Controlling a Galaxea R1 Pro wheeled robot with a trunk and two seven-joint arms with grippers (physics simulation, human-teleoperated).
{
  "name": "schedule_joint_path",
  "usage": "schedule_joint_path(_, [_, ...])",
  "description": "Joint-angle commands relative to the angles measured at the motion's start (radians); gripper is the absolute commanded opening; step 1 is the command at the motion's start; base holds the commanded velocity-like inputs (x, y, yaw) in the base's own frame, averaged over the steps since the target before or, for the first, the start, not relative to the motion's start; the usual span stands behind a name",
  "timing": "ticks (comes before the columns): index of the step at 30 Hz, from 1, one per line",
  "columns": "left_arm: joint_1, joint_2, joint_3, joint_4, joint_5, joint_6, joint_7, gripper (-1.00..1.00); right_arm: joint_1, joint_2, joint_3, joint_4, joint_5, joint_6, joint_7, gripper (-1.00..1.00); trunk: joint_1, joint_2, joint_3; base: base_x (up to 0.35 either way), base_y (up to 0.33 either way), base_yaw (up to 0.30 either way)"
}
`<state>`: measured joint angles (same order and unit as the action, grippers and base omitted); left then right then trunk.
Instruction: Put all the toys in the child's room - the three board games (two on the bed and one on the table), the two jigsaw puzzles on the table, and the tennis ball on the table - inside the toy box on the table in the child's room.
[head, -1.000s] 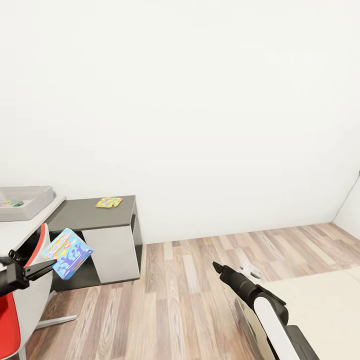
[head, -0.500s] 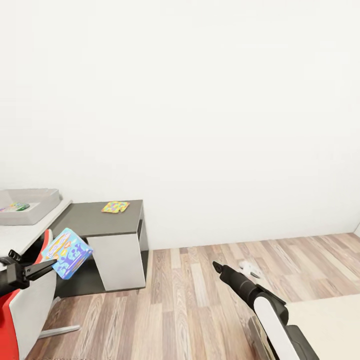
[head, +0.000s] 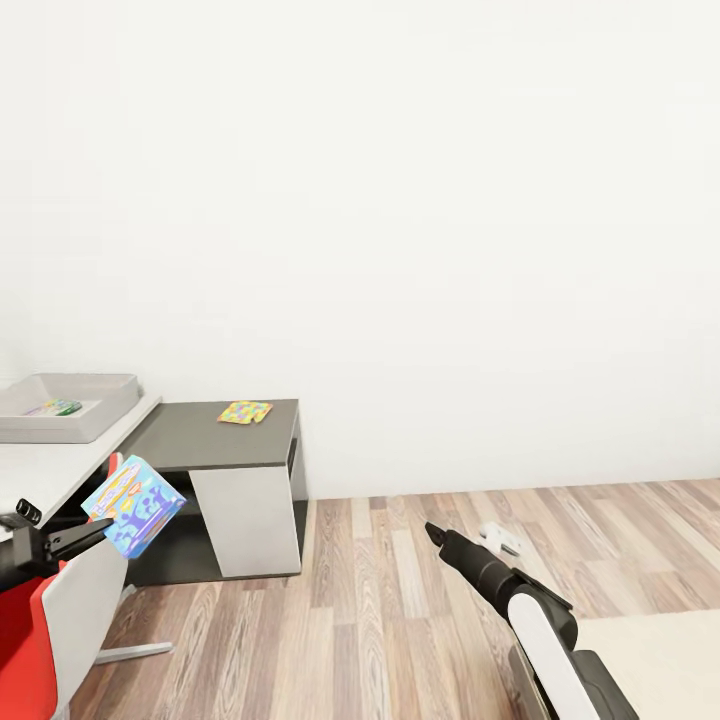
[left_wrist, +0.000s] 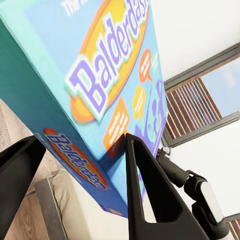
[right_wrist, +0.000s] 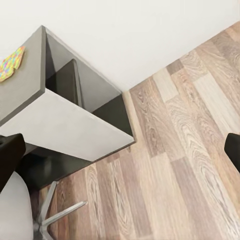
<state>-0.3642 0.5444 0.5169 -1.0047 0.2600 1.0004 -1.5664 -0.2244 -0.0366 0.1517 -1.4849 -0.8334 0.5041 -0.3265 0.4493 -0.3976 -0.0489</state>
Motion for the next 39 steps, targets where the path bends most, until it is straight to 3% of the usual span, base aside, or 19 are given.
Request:
schedule_joint_path(1, [-0.001, 0.000, 0.000, 0.000, -0.001, 0.011, -0.004, -1.00, -0.001, -0.001, 0.003, -0.004, -0.010, 0.001, -0.010, 1.00, 0.001, -0.002, -0.002, 0.000, 0.000, 0.002])
schedule_joint_path(9, [-0.001, 0.001, 0.000, 0.000, -0.001, 0.011, -0.004, -1.00, 0.011, -0.020, 0.062, -0.098, -0.011, 0.053, 0.021, 1.00, 0.001, -0.002, -0.002, 0.000, 0.000, 0.000])
schedule_joint_path(11, [-0.001, 0.002, 0.001, 0.000, -0.001, 0.011, -0.004, -1.00, 0.009, -0.020, 0.066, -0.102, -0.011, 0.091, 0.066, 1.00, 0.001, -0.002, -0.002, 0.000, 0.000, 0.000])
schedule_joint_path(14, [-0.001, 0.004, 0.003, 0.000, 0.000, 0.011, -0.004, -1.00, 0.005, -0.021, 0.064, -0.106, -0.011, 0.140, 0.222, 1.00, 0.001, -0.002, -0.002, 0.000, 0.000, 0.000])
schedule_joint_path(18, [-0.001, 0.004, 0.003, 0.000, 0.001, 0.011, -0.004, -1.00, 0.002, -0.023, 0.053, -0.107, -0.010, 0.155, 0.370, 1.00, 0.001, -0.002, -0.002, 0.000, 0.000, 0.000])
schedule_joint_path(28, [-0.001, 0.003, 0.006, -0.001, 0.001, 0.011, -0.004, -1.00, 0.005, -0.023, 0.029, -0.106, -0.009, 0.147, 0.399, 1.00, 0.001, -0.002, -0.002, 0.126, 0.013, 0.022])
schedule_joint_path(39, [-0.001, 0.002, 0.002, -0.001, 0.001, 0.011, -0.004, -1.00, 0.006, -0.020, 0.015, -0.106, -0.008, 0.146, 0.397, 1.00, 0.001, -0.002, 0.002, 0.294, 0.020, 0.253])
